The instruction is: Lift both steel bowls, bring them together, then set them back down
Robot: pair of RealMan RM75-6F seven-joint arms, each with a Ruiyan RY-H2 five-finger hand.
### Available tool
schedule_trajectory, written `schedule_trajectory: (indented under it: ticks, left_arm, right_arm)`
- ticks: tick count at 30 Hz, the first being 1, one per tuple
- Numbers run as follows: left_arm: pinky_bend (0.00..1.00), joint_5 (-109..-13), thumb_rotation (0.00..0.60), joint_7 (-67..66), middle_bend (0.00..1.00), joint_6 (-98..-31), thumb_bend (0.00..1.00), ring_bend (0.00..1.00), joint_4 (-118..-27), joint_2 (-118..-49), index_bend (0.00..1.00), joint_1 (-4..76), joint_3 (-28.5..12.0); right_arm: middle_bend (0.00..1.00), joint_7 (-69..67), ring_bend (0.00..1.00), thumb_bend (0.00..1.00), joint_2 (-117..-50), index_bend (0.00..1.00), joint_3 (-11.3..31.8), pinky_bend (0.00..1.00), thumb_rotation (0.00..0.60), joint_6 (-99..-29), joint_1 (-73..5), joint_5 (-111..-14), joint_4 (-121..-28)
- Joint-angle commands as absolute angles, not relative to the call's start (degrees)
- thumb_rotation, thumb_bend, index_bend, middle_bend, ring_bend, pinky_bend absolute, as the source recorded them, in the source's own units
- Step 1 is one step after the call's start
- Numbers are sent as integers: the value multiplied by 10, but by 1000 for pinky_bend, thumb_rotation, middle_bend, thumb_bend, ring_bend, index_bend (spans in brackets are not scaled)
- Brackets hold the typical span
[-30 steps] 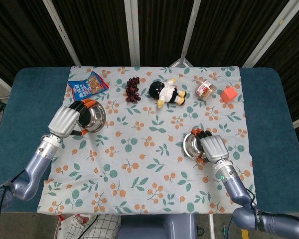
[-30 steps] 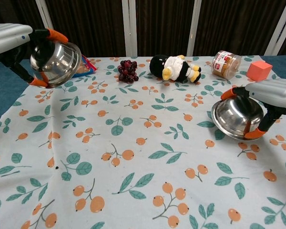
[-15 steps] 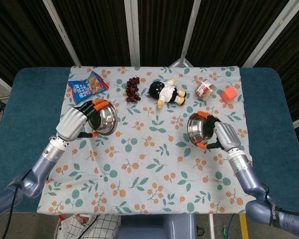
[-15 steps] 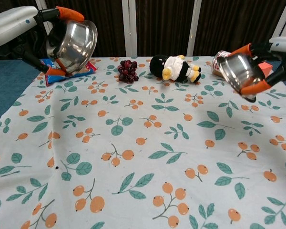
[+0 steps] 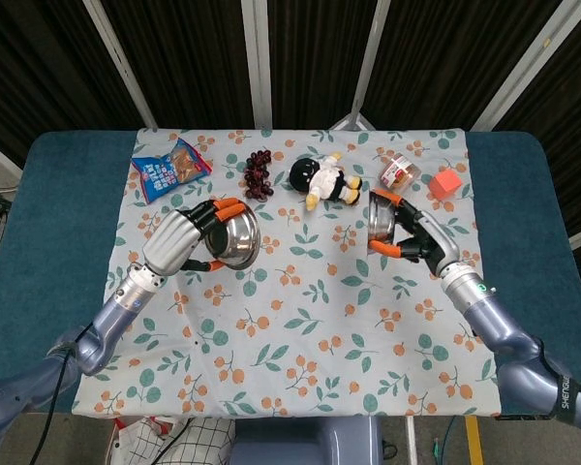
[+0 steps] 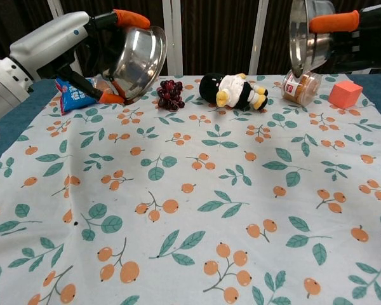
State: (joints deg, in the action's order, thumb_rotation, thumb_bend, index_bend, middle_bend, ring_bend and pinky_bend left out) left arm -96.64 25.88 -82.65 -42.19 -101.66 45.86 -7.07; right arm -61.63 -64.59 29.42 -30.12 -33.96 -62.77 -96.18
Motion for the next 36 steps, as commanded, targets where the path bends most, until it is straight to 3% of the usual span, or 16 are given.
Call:
schedule_trajectory:
  ticks: [1,16,36]
  left_arm:
    - [662,-969,600,264,729,-833,428,554,-419,-1029,552,470,-74]
    - [661,-979,600,259,730,-886,432,554,-392,-1072,554,499,-84]
    - [658,-974,600,247,728,-880,431,554,-331,-1124,553,530,-79]
  right_arm:
    - [741,-653,782,315,-647,820,315,986,600,-262,-350,-624,-979]
    - [741,-612,782,322,-675,820,298,986,600,-249,-383,-569,-1004]
    - [741,-598,782,336,-673,820,308,986,600,-209,-383,-539,-1071]
